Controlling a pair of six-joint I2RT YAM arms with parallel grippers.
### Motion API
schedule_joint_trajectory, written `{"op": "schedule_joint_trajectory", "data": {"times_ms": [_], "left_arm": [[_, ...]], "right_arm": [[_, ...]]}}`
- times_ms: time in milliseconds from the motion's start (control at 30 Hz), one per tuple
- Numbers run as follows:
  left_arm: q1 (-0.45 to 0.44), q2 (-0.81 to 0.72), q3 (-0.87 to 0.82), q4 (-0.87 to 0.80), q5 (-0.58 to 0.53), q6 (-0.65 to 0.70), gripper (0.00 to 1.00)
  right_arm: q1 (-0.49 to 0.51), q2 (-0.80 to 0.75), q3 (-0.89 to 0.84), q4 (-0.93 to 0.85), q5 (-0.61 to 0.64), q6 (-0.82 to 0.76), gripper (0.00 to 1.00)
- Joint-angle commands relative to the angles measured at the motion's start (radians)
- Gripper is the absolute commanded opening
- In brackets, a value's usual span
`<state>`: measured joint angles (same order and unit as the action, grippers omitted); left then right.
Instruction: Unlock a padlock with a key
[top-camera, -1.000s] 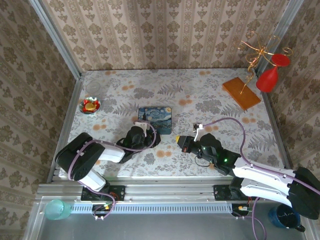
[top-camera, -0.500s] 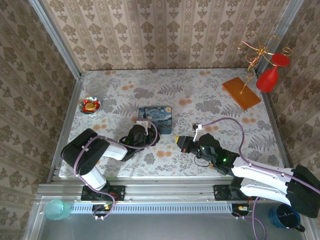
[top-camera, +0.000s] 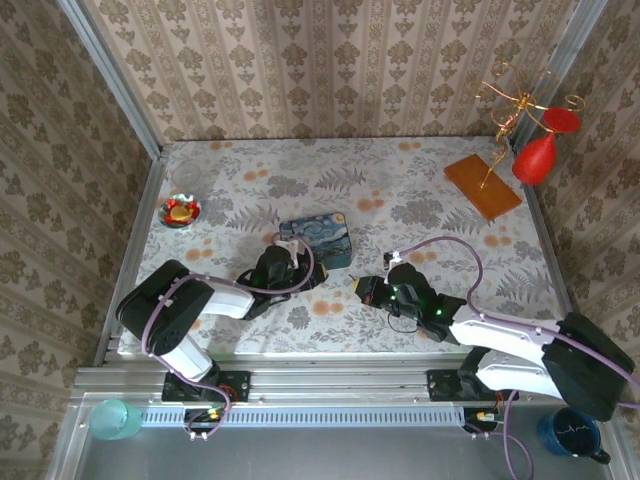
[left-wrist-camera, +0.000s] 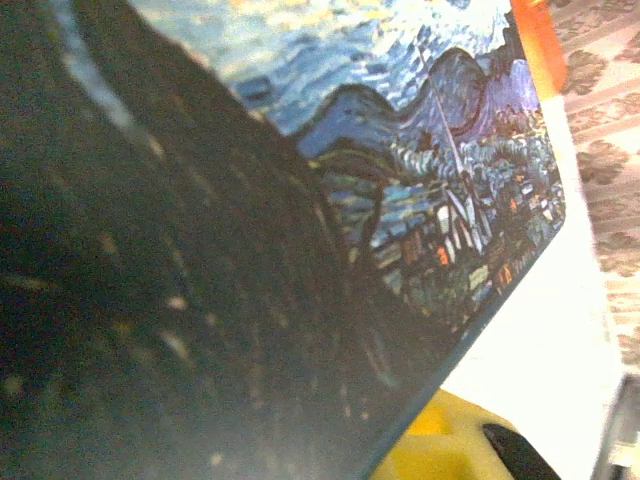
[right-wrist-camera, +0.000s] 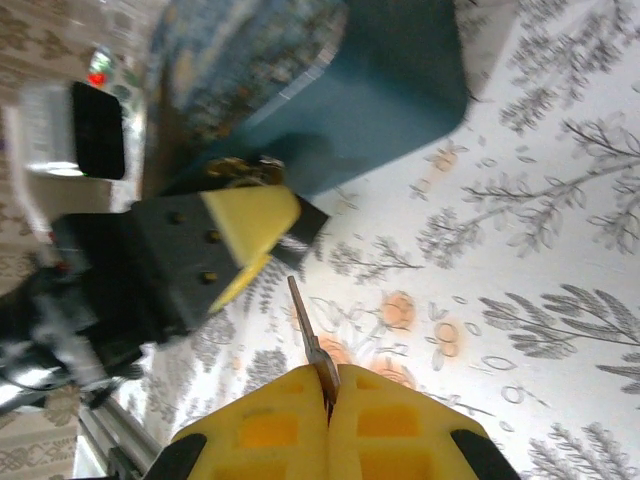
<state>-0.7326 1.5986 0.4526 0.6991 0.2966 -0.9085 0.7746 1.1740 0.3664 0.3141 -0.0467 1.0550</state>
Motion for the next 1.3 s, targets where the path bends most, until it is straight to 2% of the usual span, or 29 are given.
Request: {"op": "schedule_joint_trajectory", "data": {"times_ms": [0,167,333,600,700,1000,1267], "left_arm": [[-0.009,-0.068,0.039,-0.010,0.102,-0.108,0.06],[-0.012,-0.135,0.046,-0.079,0.106,-0.128,0.06],[-0.012,-0.158,0.041,-0.090,0.111,-0.155,0.06],[-0.013,-0.144,0.032,-0.002,0.139,-0.238,0.04],[-0.020,-0.150,0.066,-0.046,0.156,-0.247,0.04],[-0.023,-0.148,0.079,-0.042,0.144,-0.296,0.01],[-0.022,-0.144,0.049,0.024,0.119,-0.356,0.00]], "right_arm": [[-0.015,0.061,0.048,0.019,-0.107,0.019,0.00],[-0.024,0.171,0.043,0.154,-0.199,0.066,0.00],[-0.032,0.243,0.019,0.287,-0.234,0.107,0.00],[-0.051,0.209,-0.033,0.371,-0.232,0.126,0.00],[-0.074,0.177,-0.060,0.424,-0.255,0.138,0.00],[-0.107,0.131,-0.082,0.479,-0.293,0.188,0.00],[-0.108,0.115,-0.121,0.528,-0.269,0.184,0.00]]}}
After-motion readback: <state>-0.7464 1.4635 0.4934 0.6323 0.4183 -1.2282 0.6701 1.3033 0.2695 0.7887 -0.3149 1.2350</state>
